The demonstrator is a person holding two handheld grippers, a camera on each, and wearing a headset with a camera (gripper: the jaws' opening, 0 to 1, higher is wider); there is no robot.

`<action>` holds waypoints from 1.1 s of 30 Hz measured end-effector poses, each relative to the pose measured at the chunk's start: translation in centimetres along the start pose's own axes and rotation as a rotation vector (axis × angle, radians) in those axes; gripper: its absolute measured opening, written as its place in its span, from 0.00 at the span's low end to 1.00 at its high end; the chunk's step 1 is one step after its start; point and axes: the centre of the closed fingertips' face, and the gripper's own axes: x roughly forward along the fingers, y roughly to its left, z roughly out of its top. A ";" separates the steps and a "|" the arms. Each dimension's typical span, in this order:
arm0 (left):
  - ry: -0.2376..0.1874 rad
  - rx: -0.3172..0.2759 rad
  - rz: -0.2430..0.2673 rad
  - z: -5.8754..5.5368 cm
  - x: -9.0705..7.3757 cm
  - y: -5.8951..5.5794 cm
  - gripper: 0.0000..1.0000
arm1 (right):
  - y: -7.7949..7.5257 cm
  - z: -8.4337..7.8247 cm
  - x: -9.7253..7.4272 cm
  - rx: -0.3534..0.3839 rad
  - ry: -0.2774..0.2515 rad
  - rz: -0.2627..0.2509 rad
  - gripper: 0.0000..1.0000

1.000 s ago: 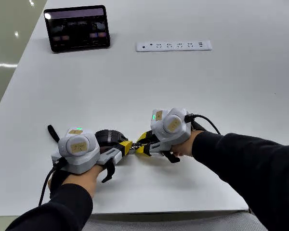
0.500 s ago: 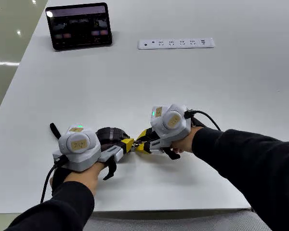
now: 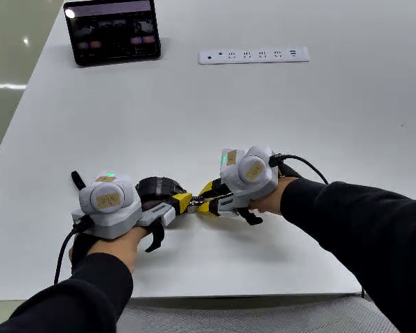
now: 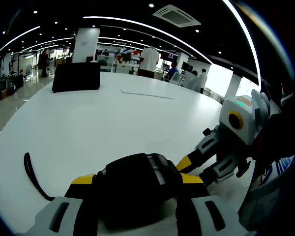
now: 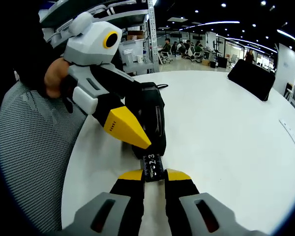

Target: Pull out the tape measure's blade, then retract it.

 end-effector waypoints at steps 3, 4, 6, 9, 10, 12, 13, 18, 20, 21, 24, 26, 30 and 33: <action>0.002 0.003 0.001 -0.1 0.0 0.0 0.59 | 0.1 -0.1 0.1 -0.027 0.002 0.001 0.10; 0.002 0.005 0.001 -0.1 0.0 0.0 0.59 | 0.1 -0.1 0.1 -0.035 0.004 0.002 0.10; 0.001 0.002 0.002 -0.1 0.0 -0.1 0.59 | 0.1 0.0 0.1 -0.036 0.004 0.003 0.09; -0.002 0.000 0.000 0.0 0.0 -0.1 0.59 | 0.1 0.1 0.2 -0.017 0.008 0.007 0.09; -0.001 0.002 0.000 0.0 0.0 -0.1 0.59 | 0.1 0.1 0.2 -0.015 0.008 0.007 0.09; -0.010 0.019 0.014 0.0 0.1 -0.2 0.60 | 0.1 0.0 0.1 0.029 0.006 -0.001 0.09; -0.005 0.014 0.033 -0.1 0.1 -0.2 0.61 | 0.0 0.0 0.1 0.029 0.004 -0.004 0.09; 0.006 -0.029 0.119 -0.3 -0.5 0.2 0.62 | 0.1 0.0 0.1 0.052 -0.012 -0.014 0.10; 0.030 -0.089 0.137 -0.9 -0.7 0.1 0.62 | 0.2 0.0 0.1 0.050 -0.015 -0.016 0.10; 0.027 -0.109 0.142 -1.0 -0.7 0.2 0.62 | 0.2 -0.1 0.0 0.044 -0.018 -0.019 0.10; 0.033 -0.076 0.152 -0.8 -0.6 0.1 0.62 | 0.2 0.0 0.0 0.041 -0.016 -0.023 0.10; 0.024 0.002 0.169 -0.3 -0.7 0.2 0.62 | 0.1 0.0 0.0 0.040 -0.012 -0.023 0.10; 0.035 -0.035 0.171 -0.5 -0.7 0.2 0.62 | 0.2 0.0 0.0 0.036 -0.009 -0.025 0.10; 0.044 -0.052 0.180 -0.5 -0.7 0.2 0.62 | 0.2 0.0 0.0 0.036 -0.009 -0.025 0.10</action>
